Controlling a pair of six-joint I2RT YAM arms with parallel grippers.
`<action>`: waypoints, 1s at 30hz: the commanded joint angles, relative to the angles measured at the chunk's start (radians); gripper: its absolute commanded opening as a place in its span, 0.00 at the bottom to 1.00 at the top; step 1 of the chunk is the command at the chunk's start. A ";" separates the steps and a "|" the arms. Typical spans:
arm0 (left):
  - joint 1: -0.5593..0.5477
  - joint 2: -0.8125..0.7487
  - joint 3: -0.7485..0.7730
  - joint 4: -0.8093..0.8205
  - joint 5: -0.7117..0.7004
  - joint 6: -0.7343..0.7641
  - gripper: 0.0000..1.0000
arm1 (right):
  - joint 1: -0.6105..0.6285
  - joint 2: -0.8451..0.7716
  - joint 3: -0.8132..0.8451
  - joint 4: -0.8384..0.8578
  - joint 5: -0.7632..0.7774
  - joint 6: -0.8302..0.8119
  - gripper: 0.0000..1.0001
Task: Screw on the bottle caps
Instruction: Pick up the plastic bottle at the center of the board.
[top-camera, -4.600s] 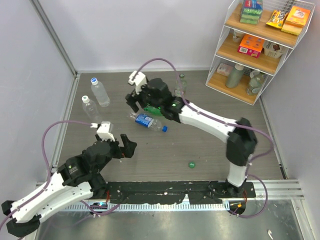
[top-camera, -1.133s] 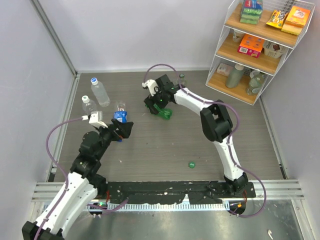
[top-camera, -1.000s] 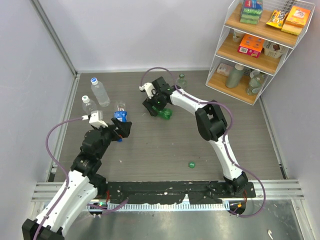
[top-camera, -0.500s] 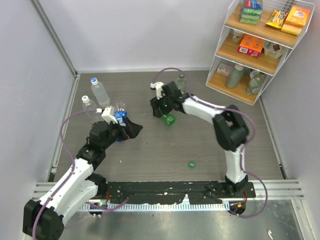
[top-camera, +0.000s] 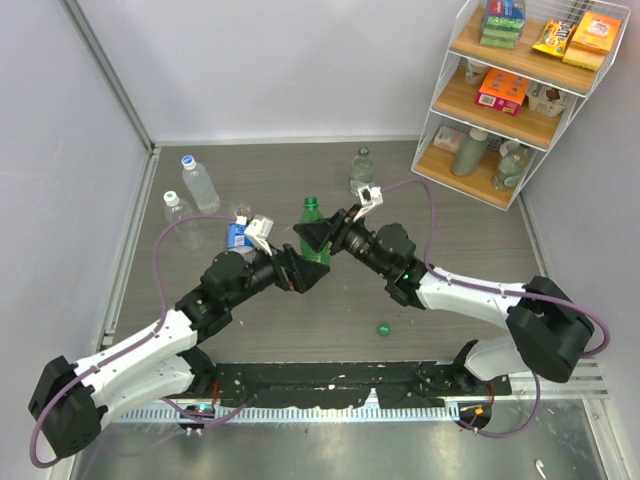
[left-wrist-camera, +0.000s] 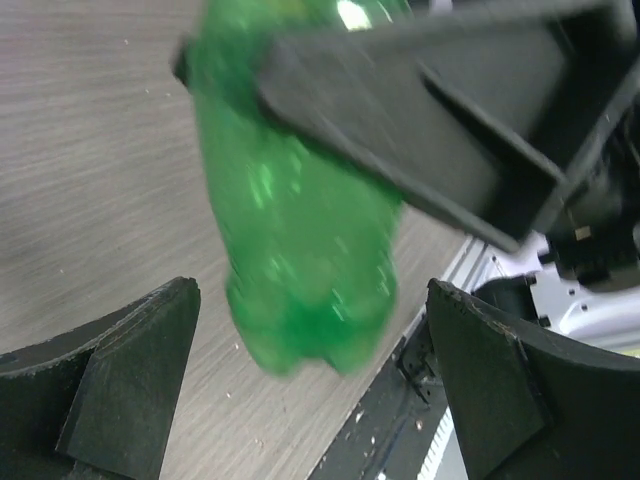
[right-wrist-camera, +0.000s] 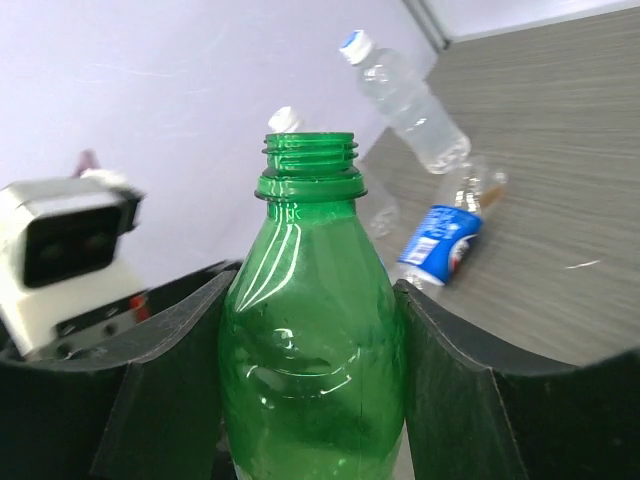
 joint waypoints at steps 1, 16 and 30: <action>-0.005 0.019 0.032 0.128 -0.105 -0.028 1.00 | 0.057 -0.090 -0.057 0.239 0.125 0.100 0.32; -0.005 0.036 0.040 0.136 -0.056 0.011 0.43 | 0.132 -0.136 -0.100 0.222 0.050 0.145 0.39; -0.005 -0.214 -0.100 0.051 0.203 0.396 0.24 | 0.130 -0.483 0.022 -0.533 -0.001 -0.175 0.78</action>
